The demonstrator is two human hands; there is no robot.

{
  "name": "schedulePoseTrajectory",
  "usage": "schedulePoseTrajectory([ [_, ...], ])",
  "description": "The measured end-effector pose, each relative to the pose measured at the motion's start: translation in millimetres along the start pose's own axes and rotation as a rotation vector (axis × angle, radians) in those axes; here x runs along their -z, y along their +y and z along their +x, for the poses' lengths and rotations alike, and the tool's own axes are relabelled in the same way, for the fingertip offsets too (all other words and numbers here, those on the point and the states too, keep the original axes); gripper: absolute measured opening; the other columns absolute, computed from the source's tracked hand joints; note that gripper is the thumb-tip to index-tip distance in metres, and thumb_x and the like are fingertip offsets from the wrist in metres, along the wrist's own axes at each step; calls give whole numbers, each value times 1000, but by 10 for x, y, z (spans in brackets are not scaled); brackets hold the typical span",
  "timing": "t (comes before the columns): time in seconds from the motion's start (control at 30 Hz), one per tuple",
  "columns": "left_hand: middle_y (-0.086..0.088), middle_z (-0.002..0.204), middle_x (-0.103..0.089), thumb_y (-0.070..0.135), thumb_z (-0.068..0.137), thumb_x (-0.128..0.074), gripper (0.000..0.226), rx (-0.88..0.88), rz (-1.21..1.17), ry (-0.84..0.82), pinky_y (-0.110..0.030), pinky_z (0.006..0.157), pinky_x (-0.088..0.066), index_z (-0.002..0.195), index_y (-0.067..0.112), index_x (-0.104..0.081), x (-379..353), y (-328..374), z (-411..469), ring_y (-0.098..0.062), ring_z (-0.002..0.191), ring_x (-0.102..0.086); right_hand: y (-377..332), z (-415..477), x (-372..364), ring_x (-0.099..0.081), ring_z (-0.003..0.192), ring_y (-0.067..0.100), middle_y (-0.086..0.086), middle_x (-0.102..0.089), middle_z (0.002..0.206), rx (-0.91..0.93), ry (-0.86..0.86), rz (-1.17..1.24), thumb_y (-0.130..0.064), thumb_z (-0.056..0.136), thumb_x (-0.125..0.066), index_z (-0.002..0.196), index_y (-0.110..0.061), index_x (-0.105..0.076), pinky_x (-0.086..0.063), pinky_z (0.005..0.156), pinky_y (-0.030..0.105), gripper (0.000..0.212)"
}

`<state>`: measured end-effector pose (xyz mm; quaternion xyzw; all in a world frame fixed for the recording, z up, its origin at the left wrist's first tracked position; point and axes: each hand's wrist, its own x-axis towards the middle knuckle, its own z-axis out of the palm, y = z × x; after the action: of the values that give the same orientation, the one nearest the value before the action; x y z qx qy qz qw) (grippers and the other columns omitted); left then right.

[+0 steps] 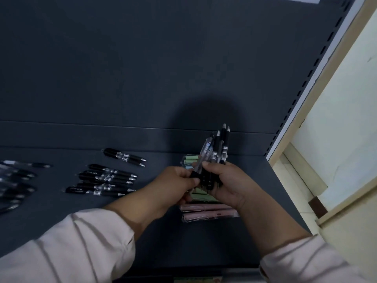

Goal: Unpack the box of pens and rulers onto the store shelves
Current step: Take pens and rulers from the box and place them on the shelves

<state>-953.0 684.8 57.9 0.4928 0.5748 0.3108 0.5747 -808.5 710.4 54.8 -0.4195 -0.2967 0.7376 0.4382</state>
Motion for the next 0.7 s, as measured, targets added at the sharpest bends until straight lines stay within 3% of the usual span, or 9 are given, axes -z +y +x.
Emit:
schedulePoseTrajectory([
  [0.17, -2, 69, -58, 13, 93, -56, 11, -18, 13, 77, -14, 39, -34, 82, 14, -58, 217, -18, -59, -11, 54, -50, 57, 135, -209, -67, 81, 27, 15, -70, 94, -9, 62, -53, -2, 91, -56, 112, -3, -61, -57, 70, 40, 21],
  [0.3, -2, 69, -59, 16, 94, -55, 11, 5, -51, 131, -15, 45, -39, 84, 15, -59, 543, -74, -133, -11, 54, -53, 129, 253, -470, -64, 67, 18, 6, -69, 75, -17, 90, -93, -6, 92, -58, 100, -9, -62, -53, 61, 33, 10],
  [0.4, -2, 72, -62, 18, 94, -57, 6, 36, -111, 186, -21, 54, -41, 88, 16, -59, 851, -140, -229, -10, 55, -55, 224, 341, -716, -64, 60, 16, 5, -66, 71, -41, 110, -72, -9, 92, -59, 107, -10, -58, -52, 55, 29, 15],
  [0.5, -1, 73, -65, 19, 92, -59, 6, 64, -151, 252, -18, 51, -41, 87, 20, -56, 1185, -227, -323, -9, 55, -55, 343, 423, -1004, -63, 58, 15, 5, -66, 72, -61, 99, -95, -10, 93, -59, 113, -11, -57, -52, 53, 27, 20],
  [0.7, -1, 70, -65, 18, 93, -59, 8, 119, -235, 314, -18, 50, -38, 87, 20, -53, 1852, -403, -528, -8, 51, -54, 586, 553, -1635, -63, 60, 15, 4, -65, 72, -100, 49, -170, -10, 93, -58, 98, -12, -60, -52, 52, 27, 6],
])
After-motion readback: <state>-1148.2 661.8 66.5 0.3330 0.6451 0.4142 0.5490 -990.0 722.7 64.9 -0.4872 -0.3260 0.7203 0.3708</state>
